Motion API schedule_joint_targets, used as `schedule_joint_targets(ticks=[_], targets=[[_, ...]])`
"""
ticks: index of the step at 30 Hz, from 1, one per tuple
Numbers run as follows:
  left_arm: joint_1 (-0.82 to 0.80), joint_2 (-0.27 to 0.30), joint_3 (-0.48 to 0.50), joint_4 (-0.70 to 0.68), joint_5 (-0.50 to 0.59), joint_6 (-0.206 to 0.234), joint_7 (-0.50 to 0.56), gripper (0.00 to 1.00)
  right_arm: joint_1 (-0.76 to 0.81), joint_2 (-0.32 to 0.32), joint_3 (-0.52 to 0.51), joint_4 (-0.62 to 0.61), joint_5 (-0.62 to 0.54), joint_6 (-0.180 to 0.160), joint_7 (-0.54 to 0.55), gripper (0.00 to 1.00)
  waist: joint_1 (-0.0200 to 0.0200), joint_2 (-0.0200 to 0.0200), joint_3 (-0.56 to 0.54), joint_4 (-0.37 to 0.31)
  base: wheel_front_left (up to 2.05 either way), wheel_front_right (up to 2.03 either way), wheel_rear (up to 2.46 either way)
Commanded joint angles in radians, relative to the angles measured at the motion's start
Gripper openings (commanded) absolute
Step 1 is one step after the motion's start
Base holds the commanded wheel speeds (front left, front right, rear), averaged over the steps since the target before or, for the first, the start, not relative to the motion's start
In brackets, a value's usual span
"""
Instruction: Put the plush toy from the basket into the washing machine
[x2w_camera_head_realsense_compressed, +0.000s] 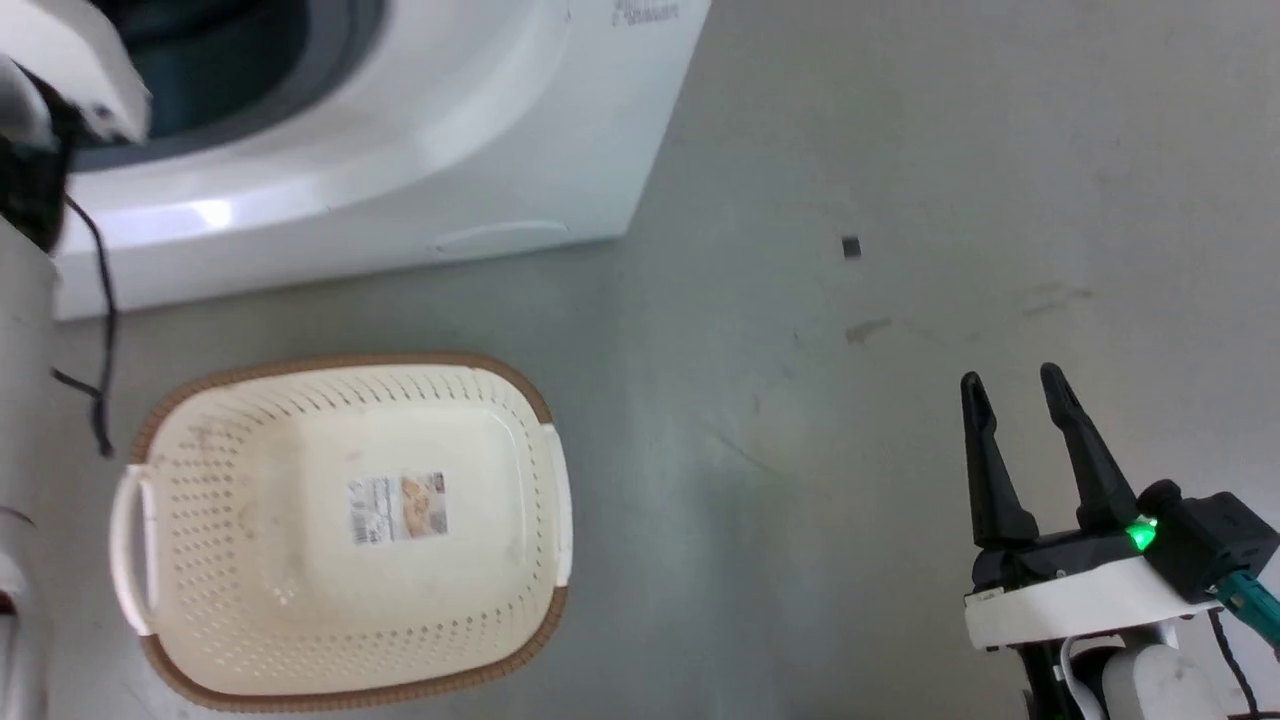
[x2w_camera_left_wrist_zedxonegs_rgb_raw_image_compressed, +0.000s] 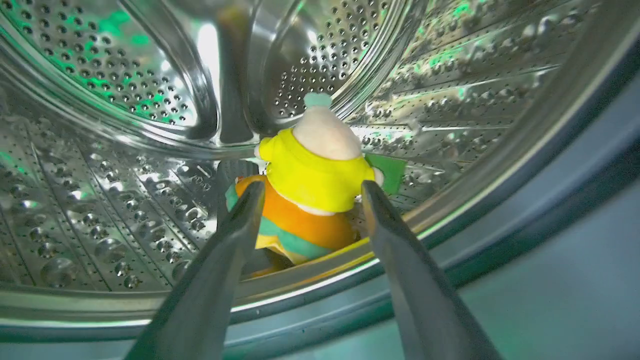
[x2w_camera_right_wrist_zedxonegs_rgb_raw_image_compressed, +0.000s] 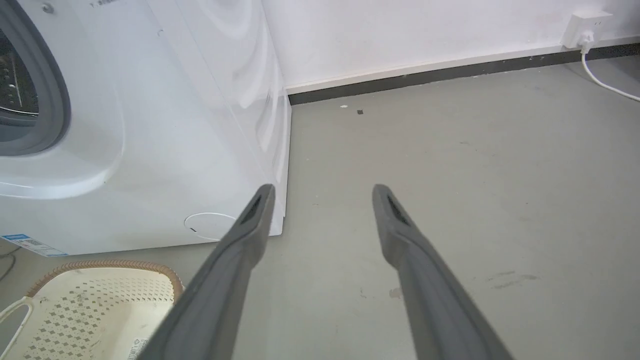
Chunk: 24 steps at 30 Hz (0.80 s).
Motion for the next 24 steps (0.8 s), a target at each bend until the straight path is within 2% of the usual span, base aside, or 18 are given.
schedule_joint_targets(ticks=[1,5,12,18,24], targets=[[0.028,-0.004,-0.007,0.001,-0.006,-0.003,-0.022,1.0,0.011,0.0,-0.001,0.005,-0.01,0.001,-0.004,1.0,0.0,0.0,-0.074,0.03,0.0,0.0,0.0],[0.114,-0.023,-0.028,-0.026,-0.016,-0.004,-0.093,1.0,0.028,0.0,0.0,0.014,-0.037,0.001,-0.004,1.0,0.0,0.0,-0.173,0.054,0.0,0.0,0.0],[0.31,-0.063,-0.046,-0.159,-0.043,0.003,-0.134,1.0,0.058,0.0,-0.035,0.008,-0.082,0.001,-0.004,1.0,0.0,0.0,-0.327,0.108,0.0,0.0,0.0],[0.522,-0.093,-0.03,-0.341,-0.076,0.052,-0.142,1.0,0.107,0.0,-0.052,0.005,-0.102,0.001,-0.004,1.0,0.0,0.0,-0.438,0.147,0.0,0.0,0.0],[0.749,-0.131,-0.003,-0.502,-0.131,0.119,-0.141,1.0,0.162,0.0,-0.068,-0.011,-0.092,0.001,-0.004,1.0,0.0,0.0,-0.519,0.189,0.0,0.0,0.0]])
